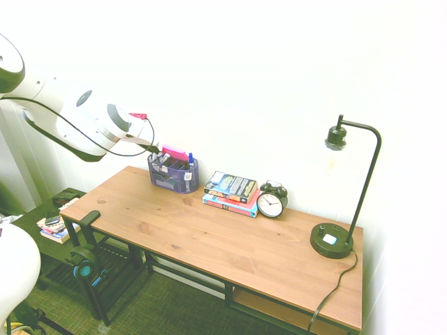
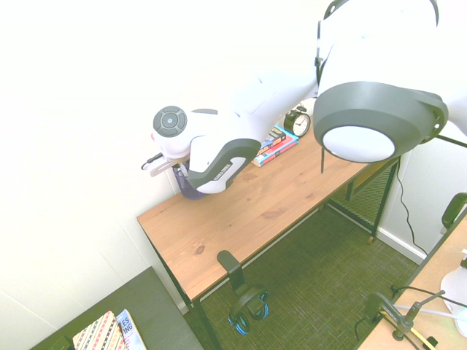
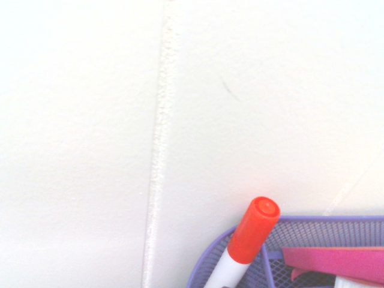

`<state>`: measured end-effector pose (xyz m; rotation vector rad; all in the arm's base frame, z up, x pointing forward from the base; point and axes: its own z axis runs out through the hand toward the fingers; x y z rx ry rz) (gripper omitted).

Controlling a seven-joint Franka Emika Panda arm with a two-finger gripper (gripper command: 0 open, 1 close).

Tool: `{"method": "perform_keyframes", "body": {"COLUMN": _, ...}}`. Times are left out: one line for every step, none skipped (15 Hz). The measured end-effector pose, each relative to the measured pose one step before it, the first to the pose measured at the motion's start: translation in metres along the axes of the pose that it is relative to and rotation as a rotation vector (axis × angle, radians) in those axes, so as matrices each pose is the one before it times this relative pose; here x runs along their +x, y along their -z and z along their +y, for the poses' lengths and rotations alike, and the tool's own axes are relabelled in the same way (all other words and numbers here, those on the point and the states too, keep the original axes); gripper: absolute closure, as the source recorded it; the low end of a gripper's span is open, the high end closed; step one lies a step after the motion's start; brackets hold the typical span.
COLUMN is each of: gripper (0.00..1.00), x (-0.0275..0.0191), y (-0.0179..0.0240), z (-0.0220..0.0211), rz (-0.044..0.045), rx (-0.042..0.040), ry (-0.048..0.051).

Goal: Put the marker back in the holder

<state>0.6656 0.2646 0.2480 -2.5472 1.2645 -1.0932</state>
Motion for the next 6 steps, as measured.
{"method": "perform_keyframes", "body": {"gripper": 0.00, "x": 0.00038, "y": 0.00010, "z": -0.00021, "rz": 0.00023, "rx": 0.00050, "ry": -0.00023}}
{"method": "perform_keyframes", "body": {"gripper": 0.00, "x": 0.00072, "y": 0.00084, "z": -0.00092, "rz": 0.00066, "rx": 0.00230, "ry": -0.00085}}
{"method": "perform_keyframes", "body": {"gripper": 0.00, "x": 0.00309, "y": 0.00273, "z": -0.00231, "rz": 0.00273, "rx": 0.00666, "ry": -0.00334}}
{"method": "perform_keyframes", "body": {"gripper": 0.00, "x": 0.00629, "y": 0.00609, "z": -0.00417, "rz": 0.00498, "rx": 0.01170, "ry": -0.00698}}
{"method": "perform_keyframes", "body": {"gripper": 0.00, "x": 0.00898, "y": 0.01025, "z": -0.00625, "rz": 0.00796, "rx": 0.01953, "ry": -0.00922}}
{"method": "perform_keyframes", "body": {"gripper": 0.00, "x": 0.01020, "y": 0.01402, "z": -0.00648, "rz": 0.00944, "rx": 0.02352, "ry": -0.00944}}
